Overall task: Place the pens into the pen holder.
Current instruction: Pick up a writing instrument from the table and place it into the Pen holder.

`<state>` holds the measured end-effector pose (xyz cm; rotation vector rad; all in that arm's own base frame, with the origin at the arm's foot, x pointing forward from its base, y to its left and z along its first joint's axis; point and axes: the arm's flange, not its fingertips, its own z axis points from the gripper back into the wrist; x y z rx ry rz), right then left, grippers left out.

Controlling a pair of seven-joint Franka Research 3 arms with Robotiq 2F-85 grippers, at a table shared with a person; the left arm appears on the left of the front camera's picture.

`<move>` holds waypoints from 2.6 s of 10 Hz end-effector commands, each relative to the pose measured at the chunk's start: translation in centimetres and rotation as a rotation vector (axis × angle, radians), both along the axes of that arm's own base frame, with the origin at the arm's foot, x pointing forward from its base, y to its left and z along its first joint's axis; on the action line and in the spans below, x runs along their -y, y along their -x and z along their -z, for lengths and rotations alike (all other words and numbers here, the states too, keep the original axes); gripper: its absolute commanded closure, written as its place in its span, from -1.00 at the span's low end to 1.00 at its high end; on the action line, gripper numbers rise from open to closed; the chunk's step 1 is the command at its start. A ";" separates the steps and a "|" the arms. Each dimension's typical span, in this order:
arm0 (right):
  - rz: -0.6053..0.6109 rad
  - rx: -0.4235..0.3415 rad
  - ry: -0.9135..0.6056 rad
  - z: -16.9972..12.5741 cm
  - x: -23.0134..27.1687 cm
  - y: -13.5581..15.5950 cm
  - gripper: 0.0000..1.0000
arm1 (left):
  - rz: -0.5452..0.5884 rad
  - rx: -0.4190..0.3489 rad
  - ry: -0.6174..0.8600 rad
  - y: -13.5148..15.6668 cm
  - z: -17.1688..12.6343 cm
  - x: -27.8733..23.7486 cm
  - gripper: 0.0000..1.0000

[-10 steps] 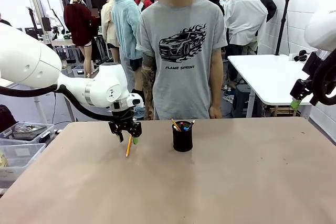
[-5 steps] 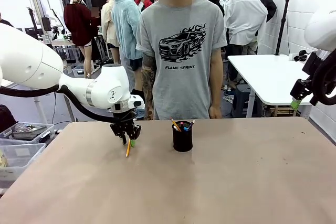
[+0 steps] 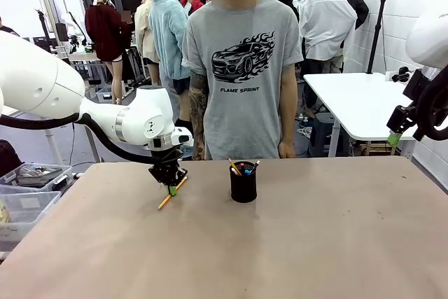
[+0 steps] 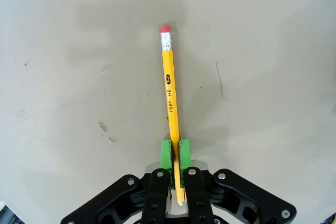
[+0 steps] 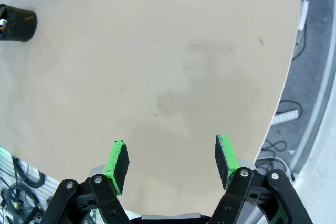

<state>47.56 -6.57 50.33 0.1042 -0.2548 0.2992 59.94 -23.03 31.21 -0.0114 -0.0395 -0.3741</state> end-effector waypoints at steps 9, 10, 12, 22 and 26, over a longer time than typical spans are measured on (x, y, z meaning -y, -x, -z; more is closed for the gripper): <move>-0.012 0.014 -0.003 0.1 0.2 0.0 -0.65 | 0.054 0.126 0.085 0.3 -3.8 -1.3 1.00; -0.012 0.014 -0.003 0.1 0.2 0.0 -0.65 | 0.050 0.106 0.068 0.4 -3.2 -0.7 0.78; -0.012 0.014 -0.003 0.1 0.2 0.0 -0.65 | 0.065 0.105 0.051 0.6 -2.4 0.1 -0.02; -0.012 0.014 -0.003 0.1 0.2 0.0 -0.65 | 0.080 0.063 0.024 -0.3 0.3 -0.1 0.31; -0.012 0.014 -0.003 0.1 0.2 0.0 -0.65 | 0.084 0.024 0.001 -0.2 0.5 0.0 1.00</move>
